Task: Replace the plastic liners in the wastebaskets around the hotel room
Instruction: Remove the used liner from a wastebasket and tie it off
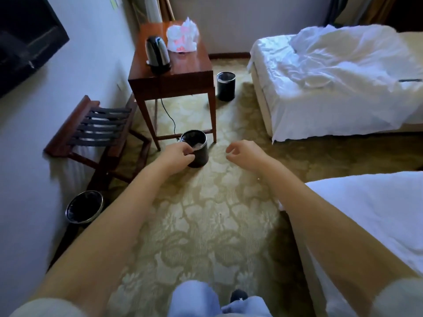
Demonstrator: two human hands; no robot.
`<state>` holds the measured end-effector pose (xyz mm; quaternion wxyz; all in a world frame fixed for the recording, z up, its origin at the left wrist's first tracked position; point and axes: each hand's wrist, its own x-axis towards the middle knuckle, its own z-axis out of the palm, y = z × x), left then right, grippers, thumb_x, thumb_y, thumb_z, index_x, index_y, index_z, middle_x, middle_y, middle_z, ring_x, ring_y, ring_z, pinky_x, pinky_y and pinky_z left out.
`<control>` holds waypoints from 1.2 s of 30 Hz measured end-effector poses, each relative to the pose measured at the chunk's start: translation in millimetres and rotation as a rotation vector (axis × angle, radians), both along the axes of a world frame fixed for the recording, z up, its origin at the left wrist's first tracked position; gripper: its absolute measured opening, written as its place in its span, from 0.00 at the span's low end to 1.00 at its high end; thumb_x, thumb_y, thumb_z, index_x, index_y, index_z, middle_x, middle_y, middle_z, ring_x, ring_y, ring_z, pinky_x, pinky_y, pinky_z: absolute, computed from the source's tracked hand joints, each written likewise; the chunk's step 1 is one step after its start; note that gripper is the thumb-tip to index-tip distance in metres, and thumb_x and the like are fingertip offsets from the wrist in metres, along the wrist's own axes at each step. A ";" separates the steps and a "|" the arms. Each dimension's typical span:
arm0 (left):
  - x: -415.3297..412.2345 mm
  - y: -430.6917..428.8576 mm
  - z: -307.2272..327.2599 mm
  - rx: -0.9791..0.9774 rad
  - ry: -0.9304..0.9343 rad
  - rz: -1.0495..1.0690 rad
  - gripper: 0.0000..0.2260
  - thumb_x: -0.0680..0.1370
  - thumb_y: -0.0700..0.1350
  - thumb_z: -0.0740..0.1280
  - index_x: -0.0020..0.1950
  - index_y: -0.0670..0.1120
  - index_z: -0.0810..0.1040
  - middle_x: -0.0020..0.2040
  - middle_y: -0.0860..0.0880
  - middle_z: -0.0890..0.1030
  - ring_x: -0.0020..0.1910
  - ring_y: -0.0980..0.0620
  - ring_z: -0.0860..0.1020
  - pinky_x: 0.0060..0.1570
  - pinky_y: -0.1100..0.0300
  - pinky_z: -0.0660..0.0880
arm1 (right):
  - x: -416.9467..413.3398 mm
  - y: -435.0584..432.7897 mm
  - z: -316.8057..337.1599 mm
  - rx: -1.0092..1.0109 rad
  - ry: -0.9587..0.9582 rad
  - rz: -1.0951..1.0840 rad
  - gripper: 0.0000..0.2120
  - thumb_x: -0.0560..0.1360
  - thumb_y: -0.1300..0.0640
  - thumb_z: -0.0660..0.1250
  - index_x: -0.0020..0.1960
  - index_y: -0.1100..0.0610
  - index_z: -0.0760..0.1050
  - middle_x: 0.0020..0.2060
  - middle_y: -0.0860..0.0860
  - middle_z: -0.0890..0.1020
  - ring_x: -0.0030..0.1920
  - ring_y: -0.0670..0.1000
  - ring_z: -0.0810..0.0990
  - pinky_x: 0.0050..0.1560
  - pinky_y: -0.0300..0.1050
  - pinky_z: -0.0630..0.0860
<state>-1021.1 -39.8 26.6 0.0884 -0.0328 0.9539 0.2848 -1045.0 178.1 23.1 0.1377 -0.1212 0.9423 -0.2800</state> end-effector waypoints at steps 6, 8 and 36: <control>-111.6 -62.7 -21.2 0.055 -0.039 0.099 0.11 0.78 0.45 0.65 0.58 0.44 0.78 0.56 0.47 0.79 0.53 0.51 0.76 0.50 0.59 0.71 | -129.6 -55.6 -20.0 0.084 0.003 0.074 0.13 0.80 0.52 0.62 0.63 0.52 0.76 0.59 0.52 0.80 0.55 0.53 0.79 0.54 0.48 0.78; -156.6 -84.7 -30.2 0.082 -0.044 0.106 0.12 0.79 0.46 0.64 0.60 0.44 0.77 0.58 0.47 0.78 0.51 0.51 0.75 0.47 0.59 0.71 | -173.2 -76.9 -25.7 0.075 0.003 0.077 0.13 0.80 0.54 0.62 0.64 0.53 0.76 0.61 0.53 0.79 0.57 0.53 0.78 0.50 0.42 0.75; -577.4 -173.6 -280.3 0.010 -0.341 0.038 0.09 0.79 0.44 0.63 0.57 0.44 0.77 0.55 0.46 0.79 0.53 0.48 0.77 0.52 0.55 0.74 | -587.2 -185.8 -284.9 0.271 -0.220 0.069 0.13 0.77 0.55 0.62 0.60 0.55 0.76 0.56 0.55 0.80 0.56 0.56 0.77 0.54 0.51 0.78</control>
